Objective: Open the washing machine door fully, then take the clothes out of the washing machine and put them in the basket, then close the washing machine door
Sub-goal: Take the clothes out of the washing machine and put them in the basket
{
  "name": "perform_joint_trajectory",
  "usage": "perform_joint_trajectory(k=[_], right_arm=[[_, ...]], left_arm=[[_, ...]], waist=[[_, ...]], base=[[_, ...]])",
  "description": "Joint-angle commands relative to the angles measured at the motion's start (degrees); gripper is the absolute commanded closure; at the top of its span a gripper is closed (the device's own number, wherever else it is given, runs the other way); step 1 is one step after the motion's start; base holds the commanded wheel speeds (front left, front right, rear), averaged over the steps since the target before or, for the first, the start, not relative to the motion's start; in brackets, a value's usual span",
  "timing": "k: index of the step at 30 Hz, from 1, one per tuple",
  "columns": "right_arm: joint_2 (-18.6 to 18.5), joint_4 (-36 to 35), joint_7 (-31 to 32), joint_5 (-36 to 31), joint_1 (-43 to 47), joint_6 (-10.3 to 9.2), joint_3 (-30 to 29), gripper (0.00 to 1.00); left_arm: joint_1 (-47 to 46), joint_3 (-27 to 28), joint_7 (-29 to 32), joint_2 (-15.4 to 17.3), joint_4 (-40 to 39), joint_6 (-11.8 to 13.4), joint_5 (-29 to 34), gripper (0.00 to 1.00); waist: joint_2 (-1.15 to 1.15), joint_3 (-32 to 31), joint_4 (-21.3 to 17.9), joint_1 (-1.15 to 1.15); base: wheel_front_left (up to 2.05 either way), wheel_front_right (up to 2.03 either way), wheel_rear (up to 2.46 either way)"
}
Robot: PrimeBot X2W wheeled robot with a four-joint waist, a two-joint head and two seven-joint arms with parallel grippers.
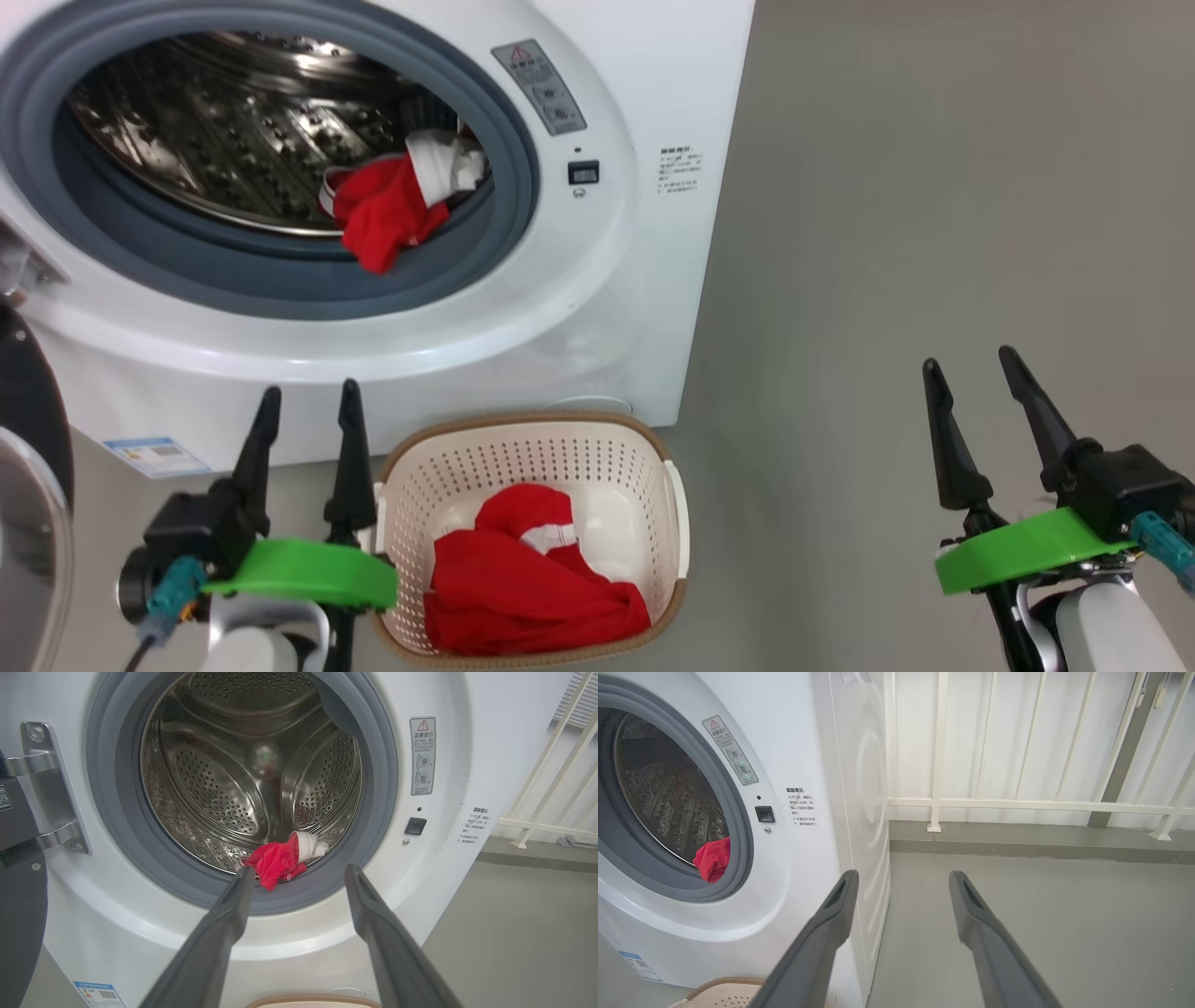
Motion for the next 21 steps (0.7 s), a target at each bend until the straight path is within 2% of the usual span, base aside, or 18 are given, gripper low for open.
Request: perform_joint_trajectory(k=[1, 21], right_arm=[[-0.26, -1.76, -0.36, -0.38, -2.38, 0.36, 1.37, 0.0], [-0.26, -4.45, -0.36, -2.14, -8.99, 0.36, 2.84, 0.0]], left_arm=[[-2.19, 2.0, -0.46, 0.96, -0.95, 0.19, -0.15, 0.0], [-20.59, 4.23, -0.46, 0.98, 5.14, -0.21, 2.13, 0.0]], waist=[[0.0, 1.31, -0.2, 0.0], [0.0, 14.82, -0.46, 0.0]], base=[[0.0, 0.0, 0.0], [0.0, 0.0, 0.0]])
